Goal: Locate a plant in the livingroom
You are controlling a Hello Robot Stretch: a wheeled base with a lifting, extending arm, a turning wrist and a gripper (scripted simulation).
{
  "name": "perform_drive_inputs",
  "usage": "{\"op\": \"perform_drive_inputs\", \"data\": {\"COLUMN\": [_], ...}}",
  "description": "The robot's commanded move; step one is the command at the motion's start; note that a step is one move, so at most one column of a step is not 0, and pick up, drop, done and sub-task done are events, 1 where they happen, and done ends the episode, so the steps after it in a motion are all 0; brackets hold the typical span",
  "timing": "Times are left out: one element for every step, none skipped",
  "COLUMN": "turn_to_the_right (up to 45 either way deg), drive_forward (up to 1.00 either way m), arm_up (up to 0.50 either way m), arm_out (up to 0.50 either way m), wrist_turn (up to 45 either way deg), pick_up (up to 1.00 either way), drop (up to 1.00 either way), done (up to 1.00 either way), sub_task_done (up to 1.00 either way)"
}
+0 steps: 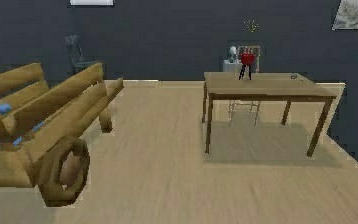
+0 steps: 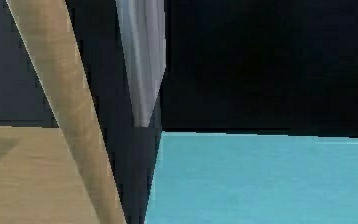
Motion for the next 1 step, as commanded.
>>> {"op": "perform_drive_inputs", "data": {"turn_to_the_right": [0.0], "drive_forward": [0.40], "arm_up": [0.00], "arm_out": [0.00], "wrist_turn": [0.0], "pick_up": [0.00], "drop": [0.00], "done": [0.00], "sub_task_done": [0.00]}}
